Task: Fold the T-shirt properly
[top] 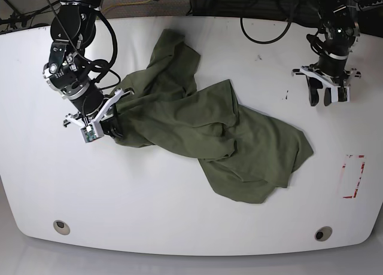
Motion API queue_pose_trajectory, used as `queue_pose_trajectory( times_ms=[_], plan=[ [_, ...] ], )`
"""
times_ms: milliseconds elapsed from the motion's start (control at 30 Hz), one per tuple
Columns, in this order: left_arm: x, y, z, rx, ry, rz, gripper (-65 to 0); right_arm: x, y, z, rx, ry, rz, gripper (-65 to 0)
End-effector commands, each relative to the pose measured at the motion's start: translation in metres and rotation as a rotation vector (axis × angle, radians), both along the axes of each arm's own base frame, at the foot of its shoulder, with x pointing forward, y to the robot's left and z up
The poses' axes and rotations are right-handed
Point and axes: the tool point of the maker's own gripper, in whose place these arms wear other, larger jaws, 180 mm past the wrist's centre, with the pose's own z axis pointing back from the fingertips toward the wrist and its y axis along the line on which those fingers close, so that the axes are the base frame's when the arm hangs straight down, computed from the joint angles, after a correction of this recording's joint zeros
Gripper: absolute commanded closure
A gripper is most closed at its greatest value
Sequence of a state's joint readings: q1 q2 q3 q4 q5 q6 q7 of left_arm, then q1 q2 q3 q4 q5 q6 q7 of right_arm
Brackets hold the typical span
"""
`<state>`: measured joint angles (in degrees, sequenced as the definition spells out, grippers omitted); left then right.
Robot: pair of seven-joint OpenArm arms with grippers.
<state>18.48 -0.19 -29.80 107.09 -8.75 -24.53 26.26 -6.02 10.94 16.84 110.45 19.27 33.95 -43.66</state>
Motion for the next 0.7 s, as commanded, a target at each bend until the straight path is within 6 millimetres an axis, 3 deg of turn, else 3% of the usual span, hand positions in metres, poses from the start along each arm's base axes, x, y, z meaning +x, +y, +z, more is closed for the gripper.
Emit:
queue_pose_trajectory(
  times_ms=[0, 67, 133, 300, 667],
  plan=[
    [0.022, -0.002, 0.028, 0.000, -0.106, -0.015, -39.2, 0.007, 0.000, 0.018, 0.012, -0.066, 0.002, 0.0],
    [0.030, -0.003, 0.035, 0.002, -0.130, -0.015, -52.5, 0.006, 0.001, 0.017, 0.016, -0.064, 0.002, 0.0],
    [0.041, -0.002, 0.042, -0.006, -0.158, -0.013, -55.3, 0.006, 0.003, 0.016, 0.024, -0.063, 0.000, 0.0],
    [0.077, 0.009, 0.031, -0.066, -0.157, 0.014, -55.3, 0.008, 0.007, 0.018, 0.039, -0.070, -0.003, 0.0],
    [0.123, 0.041, -0.013, -0.119, -0.038, 0.052, -55.3, 0.008, 0.007, 0.017, 0.039, -0.067, -0.006, 0.0]
  ],
)
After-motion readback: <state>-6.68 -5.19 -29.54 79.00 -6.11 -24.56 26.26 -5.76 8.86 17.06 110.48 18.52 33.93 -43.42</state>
